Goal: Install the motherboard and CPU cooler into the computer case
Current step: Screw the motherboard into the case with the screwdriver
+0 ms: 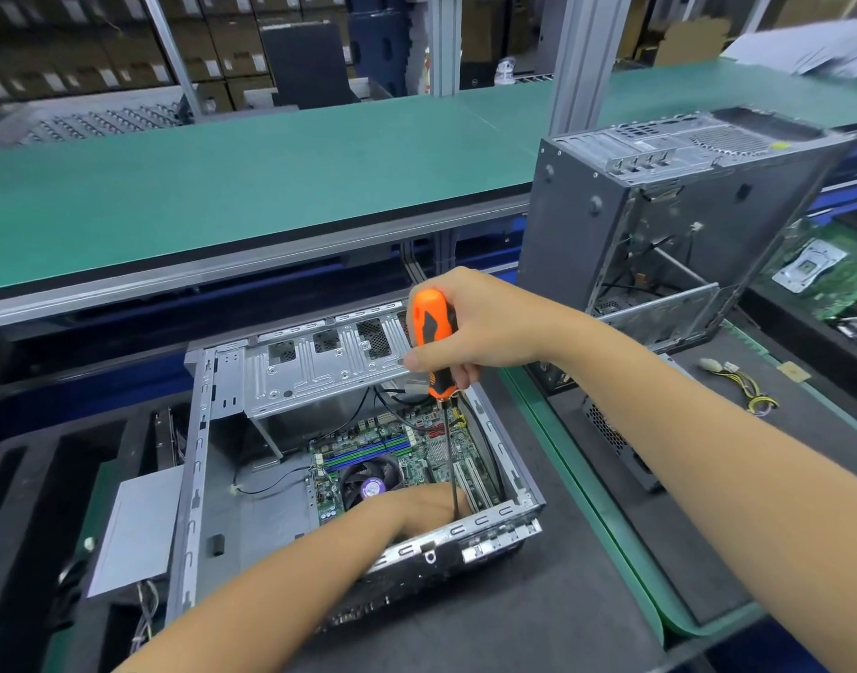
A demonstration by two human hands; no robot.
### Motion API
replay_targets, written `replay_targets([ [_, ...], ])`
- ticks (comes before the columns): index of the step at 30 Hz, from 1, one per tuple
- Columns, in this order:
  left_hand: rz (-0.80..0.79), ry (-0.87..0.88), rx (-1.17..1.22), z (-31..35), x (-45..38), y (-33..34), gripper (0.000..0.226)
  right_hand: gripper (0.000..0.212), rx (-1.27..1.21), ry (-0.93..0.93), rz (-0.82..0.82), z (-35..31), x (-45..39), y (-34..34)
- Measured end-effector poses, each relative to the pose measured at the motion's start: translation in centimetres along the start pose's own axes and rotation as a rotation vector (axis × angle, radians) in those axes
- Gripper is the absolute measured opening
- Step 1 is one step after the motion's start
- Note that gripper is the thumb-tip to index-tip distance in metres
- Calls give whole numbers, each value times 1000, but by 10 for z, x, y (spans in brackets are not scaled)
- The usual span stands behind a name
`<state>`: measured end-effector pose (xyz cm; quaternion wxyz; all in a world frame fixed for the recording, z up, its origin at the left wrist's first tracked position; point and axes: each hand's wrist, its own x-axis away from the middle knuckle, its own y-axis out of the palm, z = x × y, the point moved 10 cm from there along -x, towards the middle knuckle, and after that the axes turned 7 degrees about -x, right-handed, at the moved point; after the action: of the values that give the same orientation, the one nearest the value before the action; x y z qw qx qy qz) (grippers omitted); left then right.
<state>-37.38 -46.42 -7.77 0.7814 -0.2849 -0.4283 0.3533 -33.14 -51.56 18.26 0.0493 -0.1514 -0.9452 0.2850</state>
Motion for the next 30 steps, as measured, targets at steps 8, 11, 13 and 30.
replay_targets([
  [8,15,16,92,4,2,-2,11,27,-27,-26,68,-11,0,-18],
  [11,41,16,90,-1,2,-2,9,28,-30,-28,71,-14,-2,-19],
  [13,78,11,114,-4,4,-5,13,29,-21,-37,87,-18,-5,-21],
  [30,1154,-628,413,-160,272,-117,56,19,-314,-576,427,-191,-80,-4],
])
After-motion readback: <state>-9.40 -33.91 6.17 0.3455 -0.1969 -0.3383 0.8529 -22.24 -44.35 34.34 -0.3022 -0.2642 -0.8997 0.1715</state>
